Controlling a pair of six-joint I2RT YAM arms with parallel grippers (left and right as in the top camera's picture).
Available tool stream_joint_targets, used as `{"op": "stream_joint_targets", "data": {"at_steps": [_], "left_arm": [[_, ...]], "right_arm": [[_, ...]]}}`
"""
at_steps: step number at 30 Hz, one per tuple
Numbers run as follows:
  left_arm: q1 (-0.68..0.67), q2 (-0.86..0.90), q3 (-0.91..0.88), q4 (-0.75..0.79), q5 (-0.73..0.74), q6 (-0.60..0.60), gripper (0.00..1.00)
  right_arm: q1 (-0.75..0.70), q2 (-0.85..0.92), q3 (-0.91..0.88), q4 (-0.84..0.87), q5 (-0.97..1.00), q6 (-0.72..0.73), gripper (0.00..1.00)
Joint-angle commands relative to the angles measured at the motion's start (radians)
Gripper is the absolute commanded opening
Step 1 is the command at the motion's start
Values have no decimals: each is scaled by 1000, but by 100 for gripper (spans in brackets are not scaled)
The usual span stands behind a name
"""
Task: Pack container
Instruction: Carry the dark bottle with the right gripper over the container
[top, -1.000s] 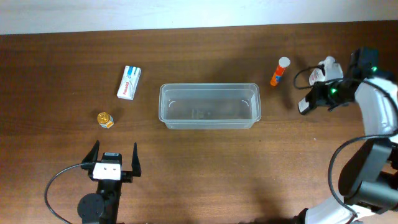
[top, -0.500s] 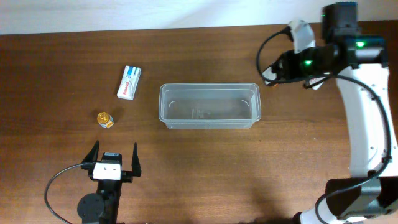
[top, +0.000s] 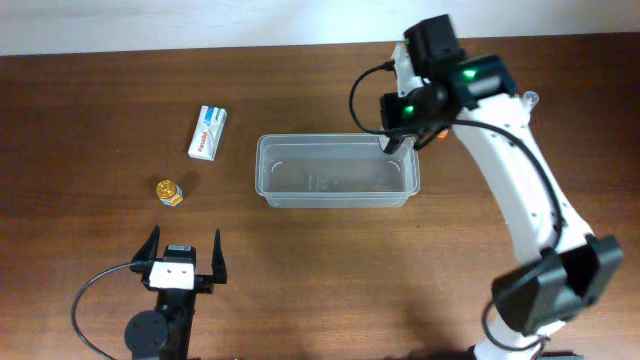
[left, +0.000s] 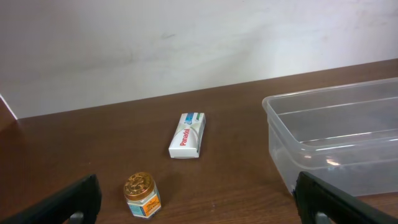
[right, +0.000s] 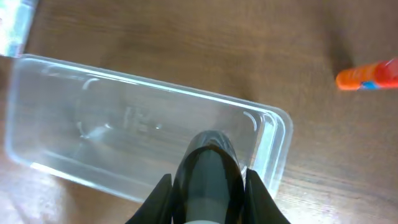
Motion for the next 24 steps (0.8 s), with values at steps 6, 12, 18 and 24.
{"op": "stream_joint_targets", "data": {"at_steps": [6, 12, 18, 24], "left_arm": [[7, -7, -6, -1, -5, 16, 99], [7, -7, -6, -1, -5, 16, 99], [7, -7, -6, -1, -5, 16, 99], [7, -7, -6, -1, -5, 16, 99]], "right_arm": [[8, 130, 16, 24, 42, 82, 13], [8, 203, 15, 29, 43, 95, 13], [8, 213, 15, 20, 76, 95, 13], [6, 213, -21, 35, 95, 107, 13]]}}
